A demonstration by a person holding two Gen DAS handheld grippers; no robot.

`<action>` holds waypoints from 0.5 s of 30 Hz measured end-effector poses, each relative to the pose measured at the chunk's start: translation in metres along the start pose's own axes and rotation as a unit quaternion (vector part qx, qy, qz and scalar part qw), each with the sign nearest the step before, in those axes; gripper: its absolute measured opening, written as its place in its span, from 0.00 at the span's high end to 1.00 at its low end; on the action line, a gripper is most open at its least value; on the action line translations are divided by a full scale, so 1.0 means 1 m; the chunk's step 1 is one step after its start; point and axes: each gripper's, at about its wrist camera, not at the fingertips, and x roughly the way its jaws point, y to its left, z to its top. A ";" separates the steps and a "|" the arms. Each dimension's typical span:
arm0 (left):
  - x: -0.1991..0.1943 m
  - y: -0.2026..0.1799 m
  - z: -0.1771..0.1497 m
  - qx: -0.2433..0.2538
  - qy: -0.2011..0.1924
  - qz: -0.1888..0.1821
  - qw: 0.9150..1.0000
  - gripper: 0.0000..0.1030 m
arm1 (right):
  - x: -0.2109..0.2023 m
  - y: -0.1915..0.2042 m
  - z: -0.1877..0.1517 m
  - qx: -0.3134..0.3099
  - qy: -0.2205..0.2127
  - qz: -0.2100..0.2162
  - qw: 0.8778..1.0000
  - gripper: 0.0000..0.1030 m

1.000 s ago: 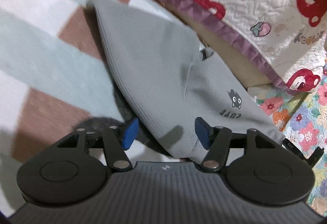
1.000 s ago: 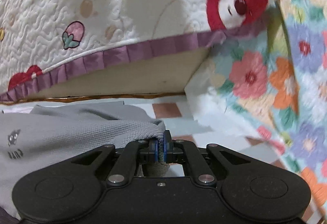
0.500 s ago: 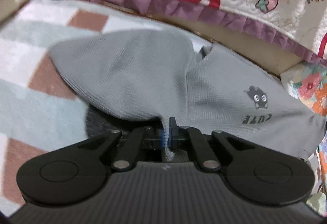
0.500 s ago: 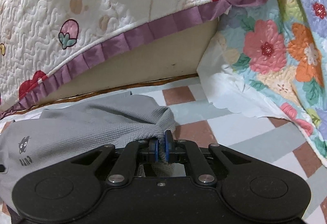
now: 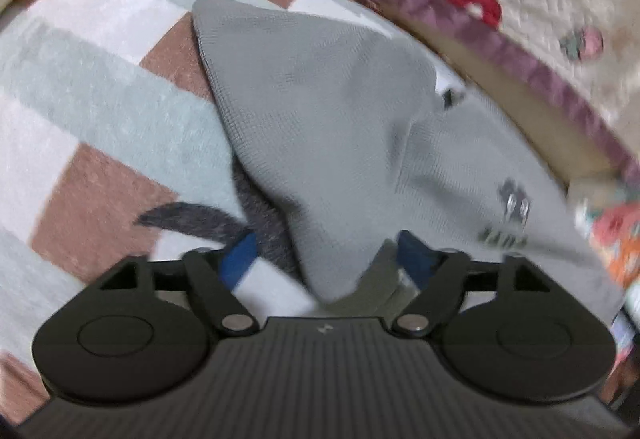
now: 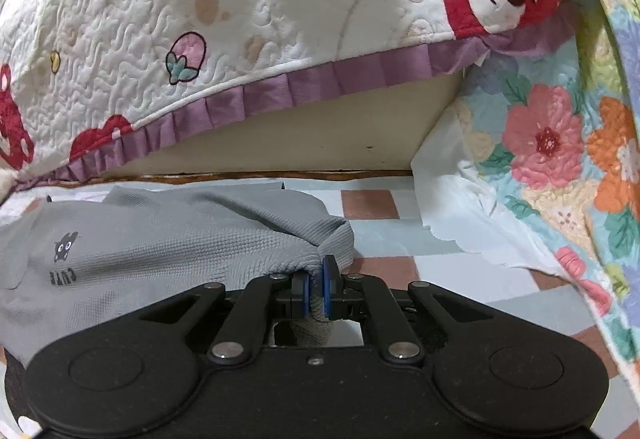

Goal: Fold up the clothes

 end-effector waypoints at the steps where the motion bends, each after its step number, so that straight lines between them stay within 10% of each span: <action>1: 0.003 -0.001 -0.001 -0.007 -0.012 -0.006 1.000 0.00 | 0.004 -0.005 -0.002 0.011 0.000 0.005 1.000 0.92; 7: 0.024 -0.034 -0.008 0.069 -0.074 0.072 0.992 0.05 | 0.044 -0.031 -0.009 0.092 0.025 0.052 0.994 0.87; 10: 0.040 -0.067 -0.022 0.196 -0.086 0.180 0.960 0.43 | 0.058 -0.044 -0.013 0.135 0.041 0.083 0.986 0.86; 12: 0.042 -0.077 -0.030 0.217 -0.097 0.180 0.955 0.86 | 0.061 -0.049 -0.016 0.153 0.052 0.088 0.983 0.69; 15: 0.044 -0.085 -0.034 0.236 -0.103 0.171 0.951 0.92 | 0.060 -0.056 -0.024 0.182 0.064 0.093 0.977 0.53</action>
